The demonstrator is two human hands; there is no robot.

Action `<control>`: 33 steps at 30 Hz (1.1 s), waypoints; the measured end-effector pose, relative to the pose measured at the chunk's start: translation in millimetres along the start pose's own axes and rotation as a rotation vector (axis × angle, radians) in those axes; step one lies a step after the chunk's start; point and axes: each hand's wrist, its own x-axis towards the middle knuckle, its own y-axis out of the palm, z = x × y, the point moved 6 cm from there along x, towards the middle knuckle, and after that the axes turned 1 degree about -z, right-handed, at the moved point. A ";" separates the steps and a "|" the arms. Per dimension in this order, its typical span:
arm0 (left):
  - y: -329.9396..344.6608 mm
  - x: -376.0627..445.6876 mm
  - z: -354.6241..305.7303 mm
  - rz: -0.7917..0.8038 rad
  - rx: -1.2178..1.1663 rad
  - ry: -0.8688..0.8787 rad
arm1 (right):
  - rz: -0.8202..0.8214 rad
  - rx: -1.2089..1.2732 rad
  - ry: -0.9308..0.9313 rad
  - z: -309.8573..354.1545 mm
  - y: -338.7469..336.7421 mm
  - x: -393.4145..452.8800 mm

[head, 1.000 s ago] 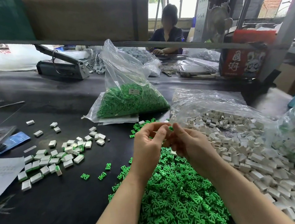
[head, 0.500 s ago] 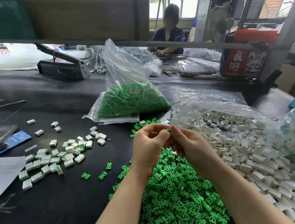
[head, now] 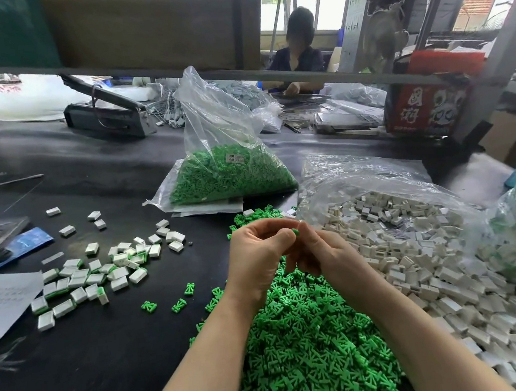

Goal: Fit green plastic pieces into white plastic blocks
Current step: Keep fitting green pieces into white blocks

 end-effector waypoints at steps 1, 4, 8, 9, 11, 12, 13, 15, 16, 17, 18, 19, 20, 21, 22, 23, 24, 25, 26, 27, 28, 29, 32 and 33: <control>0.5 -0.1 -0.3 0.006 0.005 -0.002 | 0.002 0.005 -0.009 -0.1 0.3 0.0; 1.8 -1.3 -1.2 0.022 0.019 -0.006 | 0.009 0.001 -0.032 -0.9 0.6 -0.9; 2.6 -1.3 0.0 0.038 0.008 -0.023 | 0.009 -0.030 -0.036 -2.3 0.4 0.0; 2.6 -1.1 0.6 0.040 0.003 -0.029 | 0.007 -0.030 -0.034 -1.8 0.6 -0.1; 2.6 -0.7 2.3 0.041 -0.002 -0.040 | 0.009 -0.009 -0.025 -0.6 1.8 -1.1; 2.5 -0.6 3.0 0.041 -0.002 -0.044 | 0.013 0.006 -0.022 -0.2 2.3 -1.6; 2.9 -0.3 3.4 0.043 0.000 -0.045 | 0.016 0.020 -0.022 0.3 2.6 -1.7; 3.8 0.2 4.3 0.051 0.005 -0.044 | 0.018 0.011 -0.027 0.8 2.0 -1.1; 4.1 0.6 4.7 0.051 0.008 -0.044 | 0.015 -0.006 -0.029 -0.6 0.6 -0.1; 4.4 0.9 5.1 0.050 0.012 -0.043 | 0.012 -0.019 -0.028 -2.4 -0.8 0.4; 4.7 0.9 5.7 0.049 0.013 -0.043 | 0.008 -0.024 -0.028 -3.7 -1.8 0.6; 5.3 0.6 6.3 0.048 0.012 -0.045 | 0.005 -0.025 -0.033 -3.8 -2.3 0.7; 5.9 0.3 6.5 0.047 0.009 -0.048 | 0.001 -0.031 -0.044 -3.1 -2.2 0.6; 6.9 0.0 6.6 0.047 0.004 -0.054 | -0.005 -0.048 -0.061 -1.9 -2.4 0.4; 7.7 -0.1 7.2 0.043 -0.003 -0.065 | -0.015 -0.074 -0.080 -0.4 -2.6 0.2; 8.0 0.0 8.2 0.036 -0.008 -0.079 | -0.027 -0.096 -0.095 0.5 -2.8 -0.1; 7.4 0.1 9.7 0.024 -0.013 -0.092 | -0.040 -0.108 -0.107 1.1 -3.3 -0.3; 7.0 0.5 11.3 0.013 -0.016 -0.105 | -0.050 -0.109 -0.115 2.0 -3.4 -0.8; 6.3 0.7 12.8 0.005 -0.016 -0.116 | -0.056 -0.110 -0.123 2.7 -3.7 -1.4; 5.8 0.8 14.0 0.002 -0.015 -0.125 | -0.058 -0.109 -0.127 3.2 -3.5 -1.9; 5.4 0.6 15.1 -0.001 -0.014 -0.132 | -0.057 -0.108 -0.131 3.7 -3.2 -2.6; 5.1 0.4 15.8 -0.002 -0.010 -0.138 | -0.054 -0.102 -0.138 4.3 -2.7 -3.0; 3.9 1.0 16.8 -0.006 0.000 -0.142 | -0.044 -0.070 -0.150 5.2 -2.3 -4.0; 4.0 1.3 16.9 -0.004 0.000 -0.144 | -0.042 -0.061 -0.147 5.3 -2.2 -4.0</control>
